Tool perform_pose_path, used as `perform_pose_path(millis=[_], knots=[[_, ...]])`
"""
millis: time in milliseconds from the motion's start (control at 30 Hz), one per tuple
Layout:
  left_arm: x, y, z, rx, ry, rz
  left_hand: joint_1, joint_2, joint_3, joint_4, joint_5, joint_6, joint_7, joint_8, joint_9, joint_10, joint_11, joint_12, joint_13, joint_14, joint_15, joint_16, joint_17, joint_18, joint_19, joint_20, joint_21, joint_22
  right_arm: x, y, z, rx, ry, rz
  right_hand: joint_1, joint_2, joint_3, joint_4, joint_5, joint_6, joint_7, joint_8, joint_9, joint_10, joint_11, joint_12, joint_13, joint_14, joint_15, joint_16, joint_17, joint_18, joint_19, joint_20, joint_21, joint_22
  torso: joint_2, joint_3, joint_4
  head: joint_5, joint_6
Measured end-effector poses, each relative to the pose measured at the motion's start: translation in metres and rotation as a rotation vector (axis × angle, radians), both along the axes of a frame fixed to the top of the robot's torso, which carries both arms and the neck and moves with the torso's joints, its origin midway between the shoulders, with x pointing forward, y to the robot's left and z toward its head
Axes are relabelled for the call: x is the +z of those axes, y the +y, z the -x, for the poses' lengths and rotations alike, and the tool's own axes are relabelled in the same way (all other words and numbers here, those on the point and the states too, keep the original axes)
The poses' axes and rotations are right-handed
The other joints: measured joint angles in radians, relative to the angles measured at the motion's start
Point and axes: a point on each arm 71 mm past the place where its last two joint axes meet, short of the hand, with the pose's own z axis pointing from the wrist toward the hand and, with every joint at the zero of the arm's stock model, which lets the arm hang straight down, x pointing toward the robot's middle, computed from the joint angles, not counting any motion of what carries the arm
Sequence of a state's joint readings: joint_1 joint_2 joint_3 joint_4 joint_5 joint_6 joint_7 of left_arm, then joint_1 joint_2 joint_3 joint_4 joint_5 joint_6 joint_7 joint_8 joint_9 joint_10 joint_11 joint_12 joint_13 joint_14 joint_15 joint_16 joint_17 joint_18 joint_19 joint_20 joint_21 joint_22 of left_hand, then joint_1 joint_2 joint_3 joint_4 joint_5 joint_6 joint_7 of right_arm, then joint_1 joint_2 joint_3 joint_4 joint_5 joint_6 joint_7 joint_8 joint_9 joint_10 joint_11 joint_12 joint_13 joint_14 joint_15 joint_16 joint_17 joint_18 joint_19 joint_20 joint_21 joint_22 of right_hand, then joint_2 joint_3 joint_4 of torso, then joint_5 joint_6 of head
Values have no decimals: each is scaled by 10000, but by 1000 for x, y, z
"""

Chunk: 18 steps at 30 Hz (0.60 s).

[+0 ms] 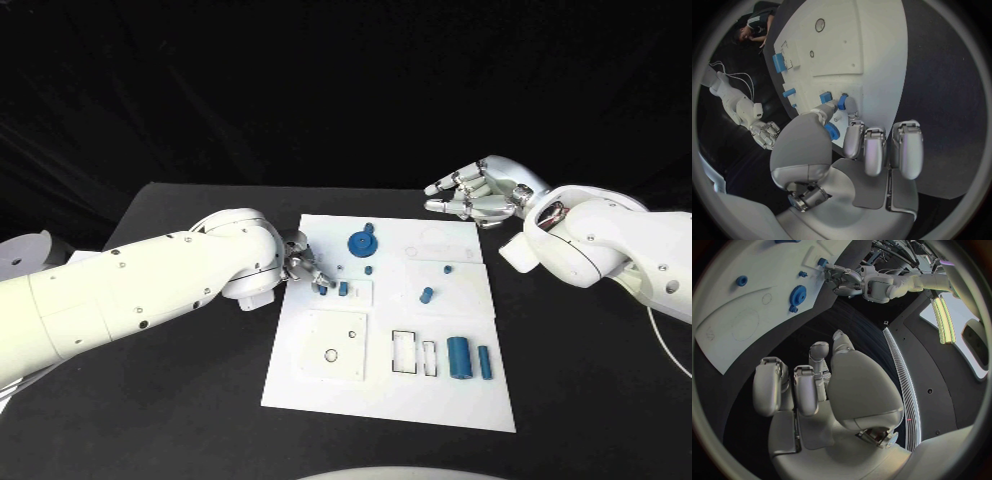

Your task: Assemble the parts on the task board

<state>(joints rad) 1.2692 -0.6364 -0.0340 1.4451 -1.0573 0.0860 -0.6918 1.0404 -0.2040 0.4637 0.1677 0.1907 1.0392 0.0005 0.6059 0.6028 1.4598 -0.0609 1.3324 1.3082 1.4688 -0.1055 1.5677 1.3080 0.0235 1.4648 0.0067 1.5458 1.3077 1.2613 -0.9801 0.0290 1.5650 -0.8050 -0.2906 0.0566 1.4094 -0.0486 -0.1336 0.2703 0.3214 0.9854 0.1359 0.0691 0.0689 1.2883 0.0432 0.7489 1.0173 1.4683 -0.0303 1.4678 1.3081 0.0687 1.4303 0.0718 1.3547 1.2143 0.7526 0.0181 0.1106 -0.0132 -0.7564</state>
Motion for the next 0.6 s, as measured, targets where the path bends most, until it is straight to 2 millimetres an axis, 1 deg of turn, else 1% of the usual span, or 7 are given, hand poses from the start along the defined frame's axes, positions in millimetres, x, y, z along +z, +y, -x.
perform_pose_path(millis=[233,333,433,500,600], knots=[[-1,1,1,-11,19,5,0,1,-862,394,0,116,-26,-10,-50,36,-36,67,-1,0,0,0,-1,-1,0,0,58,0,0,0,0,4,0,0,0,0,0,0,0,0,0,0,0,0,0,0,0,0,0,0,-1,0,0,0,0,0,0,-4,1,-7,0],[-1,2,2,-7,21,12,1,1,-1473,664,0,116,-26,-10,-81,36,-36,68,-1,0,0,0,-1,0,0,0,58,-1,0,0,0,8,0,0,0,0,0,0,0,0,0,0,0,0,0,0,0,0,0,0,-1,0,0,0,0,0,0,-4,2,-7,-1],[-1,3,3,2,21,22,247,247,-2589,1110,0,116,-26,-11,-118,36,-35,68,-2,0,0,0,-2,0,0,0,58,-1,0,0,0,10,0,0,0,0,0,0,0,0,0,0,0,0,0,0,0,0,0,0,-2,0,0,0,0,0,0,-4,6,-16,-1],[-1,4,4,26,18,30,326,326,-3002,1213,0,151,8,-10,-130,36,-36,68,-2,0,0,0,-2,0,0,0,58,-1,0,0,0,10,0,0,0,0,0,0,0,0,0,0,0,0,0,0,0,0,0,0,-2,0,0,0,0,0,0,-5,8,-19,-1],[-1,6,4,76,-3,55,284,379,-3328,1246,0,171,-11,-11,-143,36,-35,68,-2,0,0,0,-2,-1,0,0,101,-1,0,0,0,11,0,0,0,0,0,0,0,0,0,0,0,0,0,0,1,0,0,0,-2,0,0,0,0,0,0,-5,8,-19,-1]])
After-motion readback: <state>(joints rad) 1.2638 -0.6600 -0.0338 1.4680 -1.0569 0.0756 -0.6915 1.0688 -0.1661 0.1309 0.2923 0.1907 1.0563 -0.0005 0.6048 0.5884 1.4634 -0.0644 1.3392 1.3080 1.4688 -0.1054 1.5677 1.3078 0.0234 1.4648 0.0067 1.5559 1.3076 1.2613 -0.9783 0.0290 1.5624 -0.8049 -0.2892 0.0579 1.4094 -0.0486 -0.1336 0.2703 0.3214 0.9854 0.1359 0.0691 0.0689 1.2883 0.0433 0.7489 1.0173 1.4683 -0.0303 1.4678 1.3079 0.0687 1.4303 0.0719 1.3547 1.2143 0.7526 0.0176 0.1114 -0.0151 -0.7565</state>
